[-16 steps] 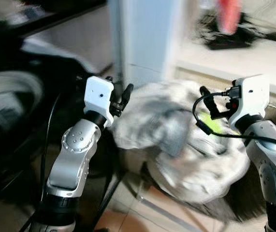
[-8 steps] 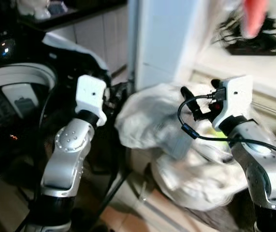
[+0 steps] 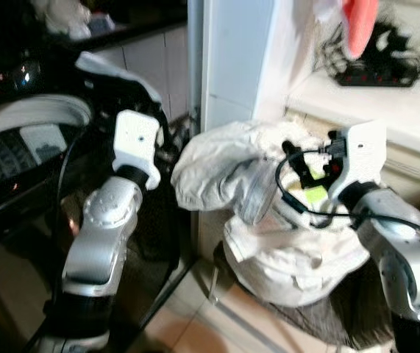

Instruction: Clothes washing

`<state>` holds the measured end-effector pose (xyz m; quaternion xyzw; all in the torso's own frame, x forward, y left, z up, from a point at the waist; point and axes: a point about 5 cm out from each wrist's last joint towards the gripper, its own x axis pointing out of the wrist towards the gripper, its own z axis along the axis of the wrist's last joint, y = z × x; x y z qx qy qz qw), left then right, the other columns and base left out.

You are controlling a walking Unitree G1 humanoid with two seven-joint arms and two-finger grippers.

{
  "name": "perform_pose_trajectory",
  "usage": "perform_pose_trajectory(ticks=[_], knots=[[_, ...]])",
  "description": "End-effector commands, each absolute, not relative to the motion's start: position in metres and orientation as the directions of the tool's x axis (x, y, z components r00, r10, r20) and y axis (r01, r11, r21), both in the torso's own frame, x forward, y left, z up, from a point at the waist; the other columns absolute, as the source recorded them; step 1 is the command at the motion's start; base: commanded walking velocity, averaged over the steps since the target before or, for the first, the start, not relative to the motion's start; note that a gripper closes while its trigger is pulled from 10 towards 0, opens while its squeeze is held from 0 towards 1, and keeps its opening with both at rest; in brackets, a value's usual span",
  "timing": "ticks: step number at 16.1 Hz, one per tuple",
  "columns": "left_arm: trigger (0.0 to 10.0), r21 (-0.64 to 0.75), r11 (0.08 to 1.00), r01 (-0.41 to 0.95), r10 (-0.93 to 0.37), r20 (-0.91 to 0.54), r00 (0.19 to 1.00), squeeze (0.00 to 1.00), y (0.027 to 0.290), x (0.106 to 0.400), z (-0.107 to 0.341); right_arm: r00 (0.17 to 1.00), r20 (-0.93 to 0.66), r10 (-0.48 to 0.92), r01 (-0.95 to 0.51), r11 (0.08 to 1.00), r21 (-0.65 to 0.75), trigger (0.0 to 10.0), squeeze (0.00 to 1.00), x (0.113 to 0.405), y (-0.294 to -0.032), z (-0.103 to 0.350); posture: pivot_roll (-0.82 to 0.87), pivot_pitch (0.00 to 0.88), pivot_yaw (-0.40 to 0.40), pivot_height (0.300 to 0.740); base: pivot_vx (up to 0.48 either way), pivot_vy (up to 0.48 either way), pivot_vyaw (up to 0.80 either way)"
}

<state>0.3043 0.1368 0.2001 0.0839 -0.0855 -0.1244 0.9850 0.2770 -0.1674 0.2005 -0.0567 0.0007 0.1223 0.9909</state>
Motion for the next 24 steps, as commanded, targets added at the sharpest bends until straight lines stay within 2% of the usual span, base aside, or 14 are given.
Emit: perform_pose_trajectory(ticks=[1,4,6,10,12,13,14,15,17,18,19,21,23,24], knots=[[10.0,0.205,0.954,0.218,-0.247,0.133,0.96,0.0,0.138,0.306,0.2,0.971,-0.016,0.24,-0.241,0.964,-0.116,10.0,0.0,0.277,-0.167,0.203,0.0,0.0,-0.003,0.74,0.368,0.0,0.0],[10.0,0.19,0.957,0.221,-0.248,0.13,0.96,0.0,0.14,0.307,0.2,0.967,-0.021,0.255,-0.255,0.958,-0.131,10.0,0.0,0.276,-0.165,0.203,0.0,0.0,-0.001,0.74,0.385,0.0,0.35],[10.0,0.189,0.955,0.228,-0.254,0.128,0.959,0.0,0.139,0.307,0.2,0.978,-0.027,0.205,-0.206,0.977,-0.062,10.0,0.0,0.277,-0.171,0.201,0.0,0.0,0.0,0.74,0.369,0.0,0.0],[10.0,0.182,0.958,0.221,-0.245,0.121,0.962,0.0,0.138,0.306,0.198,0.979,-0.031,0.203,-0.205,0.973,-0.104,10.0,0.0,0.277,-0.177,0.204,-0.01,0.0,0.0,0.74,0.171,0.0,0.0],[10.0,0.217,0.896,0.387,-0.409,0.07,0.91,0.0,0.132,0.298,0.191,0.941,-0.238,0.239,-0.267,0.959,-0.096,10.0,0.0,0.275,-0.181,0.196,-0.01,0.0,0.0,0.74,0.0,0.0,0.0],[10.0,0.219,0.861,0.46,-0.484,0.068,0.873,0.0,0.131,0.291,0.191,0.929,-0.257,0.267,-0.289,0.956,-0.051,10.0,0.0,0.275,-0.184,0.201,-0.01,0.0,0.0,0.74,0.0,0.0,0.0],[10.0,0.208,0.838,0.505,-0.528,0.073,0.846,0.0,0.133,0.286,0.193,0.932,-0.239,0.272,-0.279,0.96,0.002,10.0,0.16,0.275,-0.188,0.208,-0.01,0.0,0.0,0.74,0.0,0.0,0.0],[10.0,0.192,0.819,0.54,-0.562,0.085,0.822,0.0,0.133,0.283,0.195,0.937,-0.229,0.265,-0.264,0.964,0.035,10.0,1.0,0.276,-0.193,0.213,-0.01,0.0,-0.002,0.74,0.0,0.0,0.0],[10.0,0.177,0.778,0.602,-0.622,0.09,0.778,0.0,0.131,0.278,0.198,0.945,-0.242,0.22,-0.218,0.975,0.038,10.0,1.0,0.279,-0.203,0.225,-0.01,0.0,-0.002,0.74,0.0,0.0,0.0],[10.0,0.18,0.756,0.63,-0.649,0.084,0.756,0.0,0.129,0.275,0.199,0.935,-0.306,0.18,-0.199,0.979,-0.032,10.0,1.0,0.278,-0.208,0.229,-0.01,0.0,0.001,0.74,0.0,0.0,0.0],[10.0,0.188,0.727,0.66,-0.679,0.061,0.731,0.0,0.128,0.272,0.197,0.911,-0.384,0.149,-0.183,0.982,-0.053,10.0,1.0,0.276,-0.211,0.23,-0.01,0.0,0.001,0.74,0.0,0.0,0.0],[10.0,0.184,0.695,0.695,-0.712,0.041,0.701,0.0,0.127,0.269,0.194,0.892,-0.443,0.094,-0.141,0.987,-0.075,10.0,1.0,0.276,-0.216,0.23,-0.01,0.0,0.004,0.74,0.0,0.0,0.0],[10.0,0.188,0.629,0.754,-0.766,-0.013,0.642,0.0,0.125,0.263,0.191,0.827,-0.562,0.027,-0.028,1.0,0.007,10.0,1.0,0.276,-0.223,0.213,-0.01,0.0,0.005,0.74,0.0,0.0,0.0],[10.0,0.198,0.618,0.761,-0.774,-0.021,0.633,0.0,0.126,0.26,0.191,0.813,-0.58,0.057,-0.018,0.997,0.074,10.0,0.9,0.275,-0.221,0.209,0.0,0.0,0.0,0.74,0.0,0.0,0.0]])
